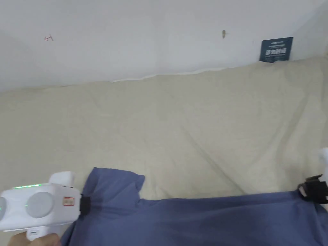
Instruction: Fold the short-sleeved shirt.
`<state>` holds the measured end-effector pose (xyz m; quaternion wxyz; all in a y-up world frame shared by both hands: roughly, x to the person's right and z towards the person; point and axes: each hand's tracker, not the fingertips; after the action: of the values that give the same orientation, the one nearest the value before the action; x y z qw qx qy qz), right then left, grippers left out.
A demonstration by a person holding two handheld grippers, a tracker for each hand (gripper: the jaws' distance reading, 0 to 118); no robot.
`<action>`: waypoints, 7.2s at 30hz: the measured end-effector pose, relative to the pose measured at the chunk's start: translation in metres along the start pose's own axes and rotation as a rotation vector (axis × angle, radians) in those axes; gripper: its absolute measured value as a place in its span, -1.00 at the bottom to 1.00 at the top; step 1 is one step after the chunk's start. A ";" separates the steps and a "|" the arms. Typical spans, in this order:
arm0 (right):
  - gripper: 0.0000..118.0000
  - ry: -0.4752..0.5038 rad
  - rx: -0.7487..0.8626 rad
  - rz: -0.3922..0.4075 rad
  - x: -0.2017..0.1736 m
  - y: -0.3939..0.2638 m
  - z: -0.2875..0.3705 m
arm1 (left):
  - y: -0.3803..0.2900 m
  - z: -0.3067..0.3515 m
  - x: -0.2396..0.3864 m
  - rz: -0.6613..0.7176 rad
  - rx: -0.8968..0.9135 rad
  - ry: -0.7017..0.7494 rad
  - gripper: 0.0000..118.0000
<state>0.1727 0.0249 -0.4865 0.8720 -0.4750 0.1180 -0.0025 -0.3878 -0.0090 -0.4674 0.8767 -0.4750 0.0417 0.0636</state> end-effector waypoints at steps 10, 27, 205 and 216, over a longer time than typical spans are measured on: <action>-0.89 0.029 0.072 0.000 0.009 -0.014 0.064 | -0.026 0.108 -0.007 -0.072 0.116 -0.022 -0.94; -0.89 0.085 -0.047 0.002 0.001 -0.124 0.142 | -0.242 0.201 -0.017 -0.003 0.049 -0.034 -0.94; -1.00 0.238 0.240 -0.284 -0.028 -0.247 0.141 | -0.188 0.098 0.270 -0.055 -0.199 -0.729 -1.00; -1.00 0.220 0.253 -0.236 -0.061 -0.238 0.151 | -0.184 0.133 0.094 0.232 -0.043 -0.608 -0.97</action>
<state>0.1700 0.0267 -0.1981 0.9002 -0.3692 0.1548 -0.1712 -0.2655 0.0092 -0.2549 0.8258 -0.4448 -0.1695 0.3026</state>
